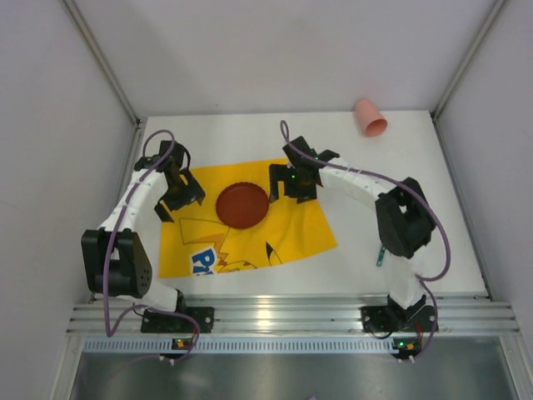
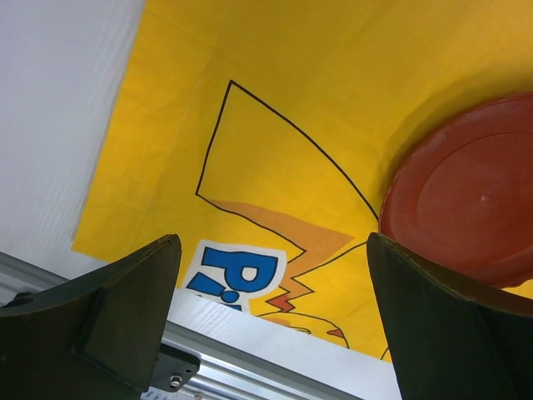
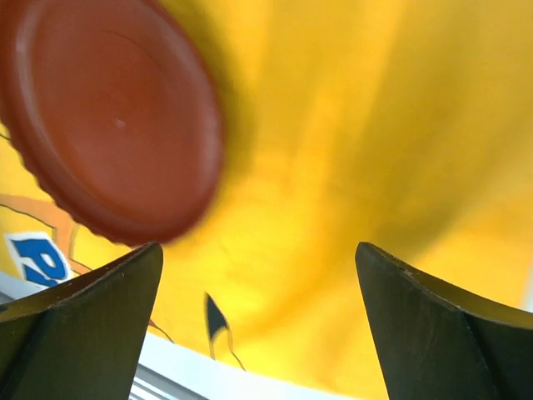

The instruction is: Set the dinner table for one person

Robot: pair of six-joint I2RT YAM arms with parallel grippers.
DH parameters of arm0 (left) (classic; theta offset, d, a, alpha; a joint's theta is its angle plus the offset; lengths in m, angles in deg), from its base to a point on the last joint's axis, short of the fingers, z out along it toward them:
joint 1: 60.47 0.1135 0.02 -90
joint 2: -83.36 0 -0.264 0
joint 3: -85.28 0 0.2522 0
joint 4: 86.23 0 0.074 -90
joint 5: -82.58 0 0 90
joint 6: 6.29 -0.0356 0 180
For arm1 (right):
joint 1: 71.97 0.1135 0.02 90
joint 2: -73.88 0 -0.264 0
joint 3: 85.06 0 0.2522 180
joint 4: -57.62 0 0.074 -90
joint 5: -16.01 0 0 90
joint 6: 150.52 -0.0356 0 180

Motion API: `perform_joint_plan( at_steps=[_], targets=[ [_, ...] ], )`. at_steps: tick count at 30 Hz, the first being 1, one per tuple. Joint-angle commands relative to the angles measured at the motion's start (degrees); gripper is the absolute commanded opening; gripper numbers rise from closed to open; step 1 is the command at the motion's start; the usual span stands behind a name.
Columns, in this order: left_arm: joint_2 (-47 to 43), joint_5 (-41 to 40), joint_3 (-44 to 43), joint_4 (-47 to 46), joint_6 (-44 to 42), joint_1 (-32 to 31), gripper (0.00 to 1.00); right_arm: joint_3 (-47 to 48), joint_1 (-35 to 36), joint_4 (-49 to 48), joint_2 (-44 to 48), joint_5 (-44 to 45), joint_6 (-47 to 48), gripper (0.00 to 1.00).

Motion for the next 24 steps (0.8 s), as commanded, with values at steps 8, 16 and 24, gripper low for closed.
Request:
perform_joint_plan(
  at_steps=[8,16,24],
  targets=[
    [2.7,1.4,0.9,-3.2,-1.1,0.1,0.98,-28.2,-21.5,0.0,37.0,2.3,6.6,1.00],
    [6.5,4.9,-1.4,-4.0,-1.2,0.0,0.95,-34.7,-24.8,-4.7,33.4,-3.3,7.9,0.85],
    [4.4,3.8,-1.1,-2.7,-1.8,0.0,0.95,-38.7,-23.0,-11.6,29.7,-10.7,5.9,0.72]
  ],
)
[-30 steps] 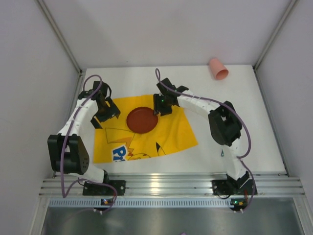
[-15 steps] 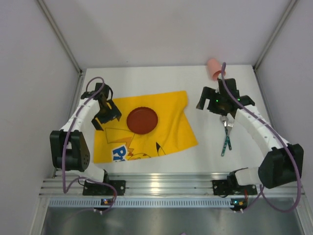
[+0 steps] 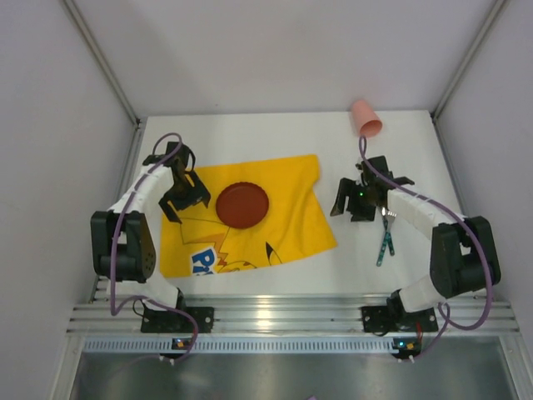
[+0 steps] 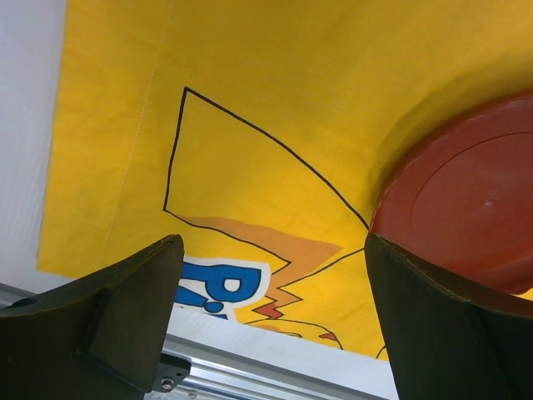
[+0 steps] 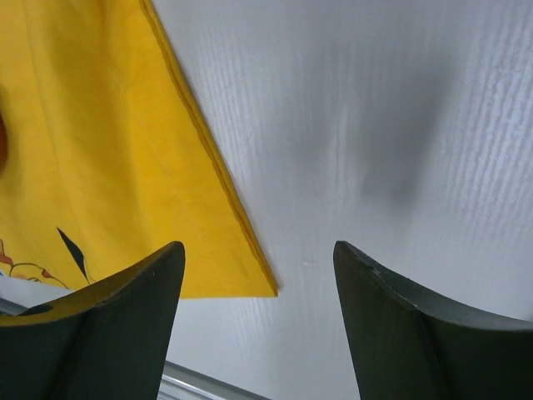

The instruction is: Set the dinner table for one person

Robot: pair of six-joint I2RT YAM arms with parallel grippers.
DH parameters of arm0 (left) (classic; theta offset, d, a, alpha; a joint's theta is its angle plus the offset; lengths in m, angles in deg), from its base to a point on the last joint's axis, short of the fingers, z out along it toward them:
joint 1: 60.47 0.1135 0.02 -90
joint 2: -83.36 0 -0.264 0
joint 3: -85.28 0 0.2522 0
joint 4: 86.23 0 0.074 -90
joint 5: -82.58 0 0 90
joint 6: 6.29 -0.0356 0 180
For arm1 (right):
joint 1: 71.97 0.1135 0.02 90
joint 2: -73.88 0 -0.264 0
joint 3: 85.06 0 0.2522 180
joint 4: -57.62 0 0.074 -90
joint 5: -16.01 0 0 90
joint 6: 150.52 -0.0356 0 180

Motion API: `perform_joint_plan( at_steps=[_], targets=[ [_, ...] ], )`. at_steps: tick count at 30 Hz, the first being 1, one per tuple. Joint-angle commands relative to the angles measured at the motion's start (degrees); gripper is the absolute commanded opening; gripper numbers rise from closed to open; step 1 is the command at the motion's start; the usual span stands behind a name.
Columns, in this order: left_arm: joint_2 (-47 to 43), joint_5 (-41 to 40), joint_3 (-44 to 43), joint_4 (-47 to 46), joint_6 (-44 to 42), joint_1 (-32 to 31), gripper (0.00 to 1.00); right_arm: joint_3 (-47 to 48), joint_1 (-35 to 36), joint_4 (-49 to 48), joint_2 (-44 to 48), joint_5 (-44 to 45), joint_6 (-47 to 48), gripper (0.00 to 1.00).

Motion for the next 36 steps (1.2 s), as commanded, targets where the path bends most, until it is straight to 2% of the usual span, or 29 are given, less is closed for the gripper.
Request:
perform_joint_plan(
  at_steps=[1,6,10,15,16,18,19,21,22,23,28,31,36],
  targets=[
    [-3.4,-0.8,-0.6,0.2,-1.1,-0.1,0.95,-0.1,1.9,-6.9,-1.1,-4.3,-0.5,0.71],
    [-5.6,-2.0,2.2,1.0,-1.3,0.0,0.95,0.1,6.8,-9.3,-4.4,-4.6,-1.9,0.70],
    [-7.6,-1.9,3.5,1.2,-1.3,0.0,0.95,-0.1,8.7,-10.5,-7.9,-4.4,-2.9,0.62],
    [-8.8,-1.6,4.4,1.9,-1.3,0.0,0.95,0.2,9.4,-10.9,-9.3,-4.4,-3.2,0.56],
    [-9.1,-1.7,4.5,2.1,-1.4,0.0,0.95,0.1,9.6,-11.0,-9.5,-4.6,-3.3,0.49],
    [-9.5,-1.7,4.7,2.2,-1.5,0.0,0.95,0.1,9.8,-11.1,-9.7,-4.7,-3.1,0.41],
    [-9.6,-1.8,4.7,2.3,-1.5,0.0,0.95,-0.1,9.9,-11.1,-9.8,-4.6,-3.1,0.31],
    [-9.8,-1.7,4.7,2.2,-1.7,0.0,0.95,-0.5,10.2,-11.2,-9.7,-5.1,-3.1,0.21],
    [-9.8,-1.6,4.5,2.4,-1.8,0.0,0.95,-1.2,10.2,-11.3,-9.3,-5.3,-3.0,0.02],
    [-9.7,-1.6,4.3,2.4,-1.8,0.0,0.95,-1.7,10.1,-11.1,-8.8,-5.1,-3.0,0.00],
    [-9.3,-1.6,3.0,2.2,-2.2,0.1,0.95,-7.3,9.3,-7.1,-1.6,-0.6,-2.7,0.00],
    [-8.9,-1.9,2.8,1.5,-3.0,0.1,0.95,-10.7,7.7,-0.6,7.2,5.2,-3.6,0.00],
    [-8.2,-1.4,4.4,-0.9,-4.7,0.0,0.95,-16.2,4.6,3.2,15.3,5.5,-3.9,0.00]
  ],
)
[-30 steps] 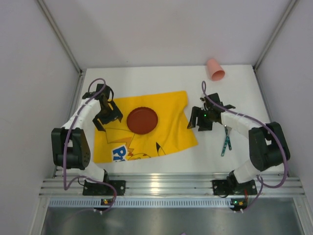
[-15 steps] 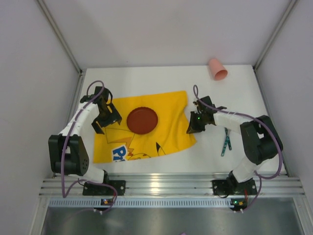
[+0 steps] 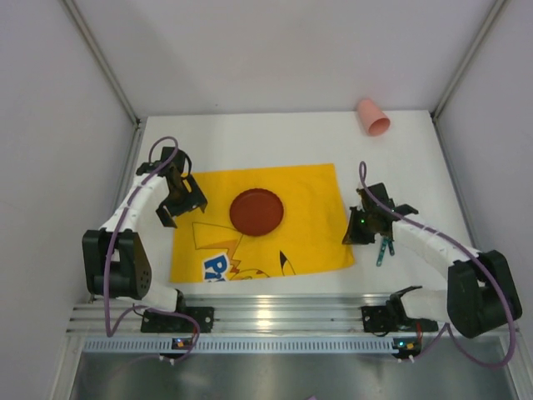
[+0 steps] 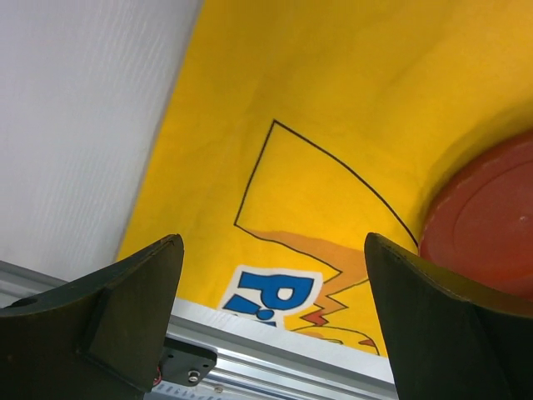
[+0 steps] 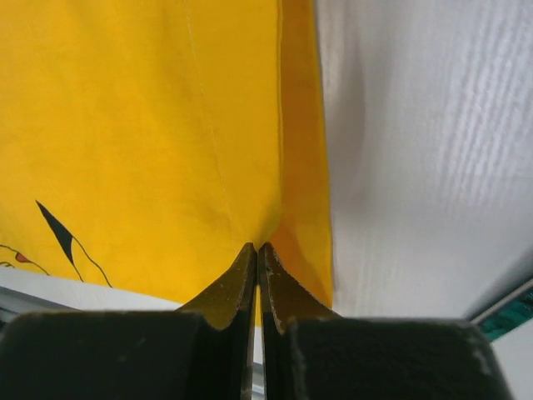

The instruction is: Set the dinner table for one person

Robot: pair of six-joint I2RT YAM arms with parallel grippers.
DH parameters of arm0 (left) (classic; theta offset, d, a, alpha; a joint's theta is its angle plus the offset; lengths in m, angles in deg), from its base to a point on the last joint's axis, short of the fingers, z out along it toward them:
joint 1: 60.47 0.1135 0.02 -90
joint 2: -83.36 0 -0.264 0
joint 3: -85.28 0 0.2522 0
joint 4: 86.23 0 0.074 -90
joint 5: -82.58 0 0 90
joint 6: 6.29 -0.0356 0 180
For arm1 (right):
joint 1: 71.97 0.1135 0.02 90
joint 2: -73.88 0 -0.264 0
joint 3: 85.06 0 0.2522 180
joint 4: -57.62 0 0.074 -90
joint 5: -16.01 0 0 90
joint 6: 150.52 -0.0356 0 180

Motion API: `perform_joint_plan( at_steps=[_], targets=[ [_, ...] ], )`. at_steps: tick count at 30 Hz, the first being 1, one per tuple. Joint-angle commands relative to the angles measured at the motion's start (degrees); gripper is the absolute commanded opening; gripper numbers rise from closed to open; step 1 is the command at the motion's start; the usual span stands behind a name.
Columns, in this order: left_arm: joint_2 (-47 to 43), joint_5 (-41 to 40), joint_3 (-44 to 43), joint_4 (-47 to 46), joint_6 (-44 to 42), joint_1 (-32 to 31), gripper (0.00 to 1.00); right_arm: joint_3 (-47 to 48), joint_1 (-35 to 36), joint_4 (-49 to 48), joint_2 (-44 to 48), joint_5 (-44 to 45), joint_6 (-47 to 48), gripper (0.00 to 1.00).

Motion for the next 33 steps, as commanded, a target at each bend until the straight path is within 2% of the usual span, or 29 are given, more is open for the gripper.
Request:
perform_joint_plan(
  at_steps=[1,9,14,15,16,17,19,22,25,27,30,31,33],
  targets=[
    [-0.4,-0.5,0.7,-2.4,-2.2,0.0,0.95,-2.6,-1.4,4.9,4.0,3.2,-0.1,0.00],
    [7.6,-1.3,1.9,-7.6,-4.7,0.0,0.95,-7.2,-1.8,11.2,6.8,2.5,-11.6,0.00],
    [11.9,-0.9,0.6,-9.8,-5.2,0.0,0.95,-6.6,-1.8,13.3,12.2,5.1,-11.3,0.01],
    [12.8,-0.7,0.5,-9.8,-5.3,0.0,0.95,-5.7,-1.7,13.7,12.7,5.6,-10.8,0.11],
    [13.0,-0.8,0.2,-9.7,-5.2,0.0,0.94,-3.3,-1.8,14.1,13.7,6.0,-10.3,0.39],
    [13.0,-0.8,0.2,-9.6,-4.9,0.0,0.94,-1.9,-1.8,15.2,13.9,7.2,-9.3,0.51],
    [12.0,-0.6,-0.2,-9.3,-4.7,0.0,0.94,3.8,-1.7,17.0,13.7,8.6,-8.2,0.68],
    [8.9,0.1,-1.2,-8.3,-4.3,0.0,0.94,13.0,-1.7,20.2,12.2,9.8,-6.2,0.74],
    [6.4,0.5,-2.6,-7.5,-4.0,0.0,0.95,20.2,-1.7,20.9,10.1,8.9,-4.8,0.76],
    [6.2,0.8,-3.0,-7.7,-4.0,0.0,0.95,21.7,-1.7,18.5,8.3,6.6,-4.3,0.74],
    [8.3,2.6,-3.2,-8.9,-3.9,0.0,0.93,20.7,-1.7,12.6,2.9,3.2,-4.6,0.42],
    [9.1,3.1,-3.5,-9.1,-3.7,0.0,0.93,20.3,-1.7,8.7,-0.1,2.6,-5.1,0.14],
    [10.7,5.2,-3.6,-9.9,-3.2,-0.1,0.92,19.0,-1.8,4.6,-3.1,0.7,-5.4,0.01]
  ],
)
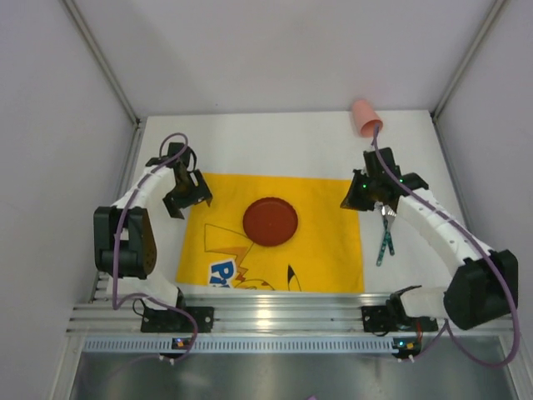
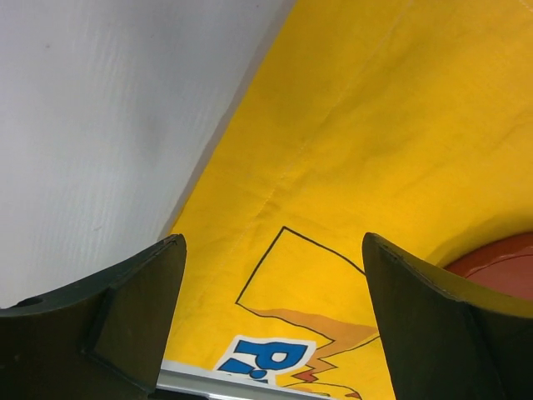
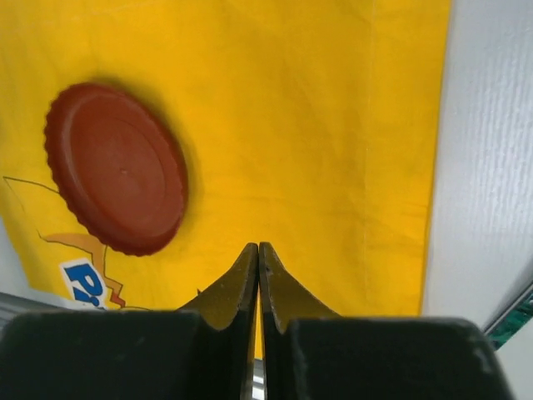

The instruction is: Set the dinner table for one person

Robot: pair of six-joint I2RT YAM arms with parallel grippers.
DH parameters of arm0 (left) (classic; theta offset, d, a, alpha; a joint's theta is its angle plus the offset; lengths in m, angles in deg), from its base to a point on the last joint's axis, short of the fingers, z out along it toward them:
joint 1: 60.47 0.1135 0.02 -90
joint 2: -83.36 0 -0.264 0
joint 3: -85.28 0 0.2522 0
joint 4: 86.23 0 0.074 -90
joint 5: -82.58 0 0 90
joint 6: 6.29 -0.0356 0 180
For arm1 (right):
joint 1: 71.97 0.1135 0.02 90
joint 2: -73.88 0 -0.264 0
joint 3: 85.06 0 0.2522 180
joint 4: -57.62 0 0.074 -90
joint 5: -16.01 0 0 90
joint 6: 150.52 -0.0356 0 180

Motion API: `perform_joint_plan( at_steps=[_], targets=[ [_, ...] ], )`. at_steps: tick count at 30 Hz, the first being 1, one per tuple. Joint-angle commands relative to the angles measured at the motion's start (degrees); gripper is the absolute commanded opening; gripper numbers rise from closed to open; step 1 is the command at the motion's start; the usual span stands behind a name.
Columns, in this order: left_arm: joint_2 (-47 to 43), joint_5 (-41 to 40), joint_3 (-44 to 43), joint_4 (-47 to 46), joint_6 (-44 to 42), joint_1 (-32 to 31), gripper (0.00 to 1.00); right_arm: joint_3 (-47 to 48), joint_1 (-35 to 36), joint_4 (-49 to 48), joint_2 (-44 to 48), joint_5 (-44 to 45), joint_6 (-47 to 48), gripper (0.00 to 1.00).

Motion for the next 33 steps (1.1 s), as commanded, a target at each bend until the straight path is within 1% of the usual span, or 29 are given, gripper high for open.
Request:
perform_joint_plan(
  at_steps=[1,2,6,7,14,18,24,26,30,33],
  targets=[
    [2.4,3.5,-1.4,-2.0,1.1,-0.1,0.92,-1.9,-0.3,-8.7,-7.7,-4.0,-0.3,0.00],
    [2.7,4.1,-1.6,-2.3,1.4,-0.2,0.91,-1.7,-0.4,-10.8,-9.6,-4.5,-0.3,0.00],
    [5.4,4.4,-2.5,-2.9,1.4,-1.1,0.90,2.5,-0.4,-11.0,-21.1,-4.5,0.4,0.00],
    [5.9,6.1,-2.6,-2.9,1.5,-1.3,0.90,3.1,-0.3,-11.0,-22.6,-4.3,0.7,0.00],
    [9.9,6.0,-2.9,-3.2,1.9,-1.7,0.89,8.2,-0.4,-10.4,-33.5,-0.1,4.9,0.00],
    [11.8,5.5,-4.9,-2.3,1.4,-2.0,0.89,11.4,-0.8,-9.6,-38.8,1.7,7.5,0.00],
    [14.5,4.8,-9.1,-0.1,0.4,-2.1,0.90,15.6,-1.1,-8.1,-42.0,2.9,8.7,0.00],
    [16.1,3.0,-11.0,1.2,-0.3,-2.1,0.91,15.9,-1.2,-7.3,-42.5,3.6,8.0,0.00],
    [18.5,2.6,-15.7,2.7,-1.0,-2.1,0.91,15.2,-1.5,-6.1,-42.4,5.8,6.4,0.00],
    [19.7,2.4,-17.1,2.8,-1.3,-2.1,0.91,14.3,-2.1,-5.6,-42.1,9.7,5.4,0.00]
  ],
)
